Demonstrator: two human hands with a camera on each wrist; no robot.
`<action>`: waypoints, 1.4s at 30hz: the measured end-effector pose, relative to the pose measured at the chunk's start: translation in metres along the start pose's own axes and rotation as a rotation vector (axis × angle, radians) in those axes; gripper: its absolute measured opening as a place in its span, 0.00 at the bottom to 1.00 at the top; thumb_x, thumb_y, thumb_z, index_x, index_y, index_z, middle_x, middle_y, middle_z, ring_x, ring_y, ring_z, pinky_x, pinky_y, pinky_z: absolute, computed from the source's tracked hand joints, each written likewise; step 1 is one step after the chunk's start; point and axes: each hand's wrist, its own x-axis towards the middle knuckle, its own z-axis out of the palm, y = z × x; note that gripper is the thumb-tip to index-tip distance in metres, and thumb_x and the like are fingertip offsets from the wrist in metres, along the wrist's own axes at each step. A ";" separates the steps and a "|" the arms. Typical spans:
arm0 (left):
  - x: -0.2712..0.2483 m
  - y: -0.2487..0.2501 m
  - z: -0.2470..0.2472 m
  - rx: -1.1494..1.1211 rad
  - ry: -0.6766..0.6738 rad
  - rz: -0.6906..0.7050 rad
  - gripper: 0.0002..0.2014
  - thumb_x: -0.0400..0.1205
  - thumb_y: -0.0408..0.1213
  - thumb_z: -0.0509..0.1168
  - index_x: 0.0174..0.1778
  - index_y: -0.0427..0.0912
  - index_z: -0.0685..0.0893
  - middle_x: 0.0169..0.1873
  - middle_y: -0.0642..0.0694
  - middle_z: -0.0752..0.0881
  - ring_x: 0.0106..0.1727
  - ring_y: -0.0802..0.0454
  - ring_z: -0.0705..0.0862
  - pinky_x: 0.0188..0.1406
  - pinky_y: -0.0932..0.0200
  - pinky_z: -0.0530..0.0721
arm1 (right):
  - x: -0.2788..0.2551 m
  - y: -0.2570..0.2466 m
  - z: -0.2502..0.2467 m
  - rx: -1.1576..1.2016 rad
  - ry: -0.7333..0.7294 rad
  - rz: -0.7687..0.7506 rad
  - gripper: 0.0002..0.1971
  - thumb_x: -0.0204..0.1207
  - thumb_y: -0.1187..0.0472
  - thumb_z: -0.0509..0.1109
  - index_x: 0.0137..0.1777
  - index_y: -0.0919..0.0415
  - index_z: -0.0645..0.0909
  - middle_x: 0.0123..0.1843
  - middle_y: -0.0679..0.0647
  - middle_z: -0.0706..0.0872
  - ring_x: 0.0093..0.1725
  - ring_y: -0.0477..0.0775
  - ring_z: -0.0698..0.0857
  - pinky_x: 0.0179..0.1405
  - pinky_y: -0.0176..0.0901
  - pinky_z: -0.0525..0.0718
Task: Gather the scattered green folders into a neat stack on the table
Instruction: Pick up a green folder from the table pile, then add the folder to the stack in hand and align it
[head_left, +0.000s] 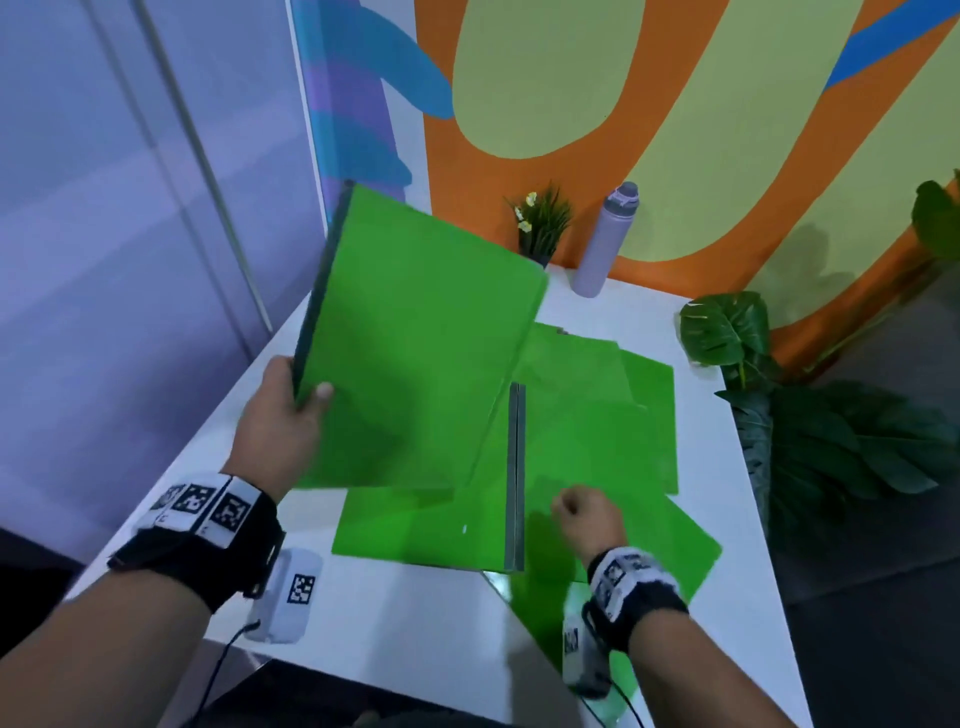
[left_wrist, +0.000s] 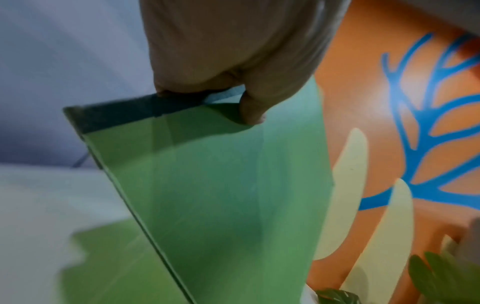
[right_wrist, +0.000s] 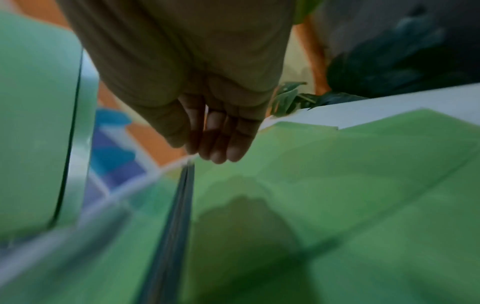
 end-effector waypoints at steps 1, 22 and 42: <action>-0.006 -0.011 0.003 -0.017 -0.023 -0.083 0.10 0.84 0.39 0.63 0.54 0.37 0.72 0.39 0.40 0.81 0.45 0.37 0.81 0.41 0.49 0.76 | -0.003 0.009 0.016 -0.083 -0.071 -0.001 0.05 0.78 0.63 0.67 0.41 0.55 0.82 0.42 0.56 0.86 0.45 0.57 0.85 0.54 0.46 0.85; -0.035 -0.108 0.028 0.134 -0.248 -0.569 0.24 0.84 0.35 0.64 0.74 0.31 0.68 0.68 0.29 0.78 0.67 0.30 0.77 0.63 0.42 0.77 | 0.010 0.074 -0.024 -0.272 -0.120 0.549 0.31 0.68 0.50 0.75 0.67 0.60 0.67 0.39 0.57 0.73 0.40 0.57 0.81 0.50 0.51 0.85; 0.011 -0.061 -0.039 -0.016 0.209 -0.149 0.36 0.80 0.24 0.60 0.80 0.58 0.61 0.71 0.34 0.80 0.65 0.31 0.81 0.65 0.39 0.77 | 0.018 -0.009 -0.082 0.578 0.225 0.053 0.26 0.80 0.64 0.65 0.78 0.53 0.68 0.76 0.59 0.72 0.73 0.62 0.75 0.68 0.64 0.78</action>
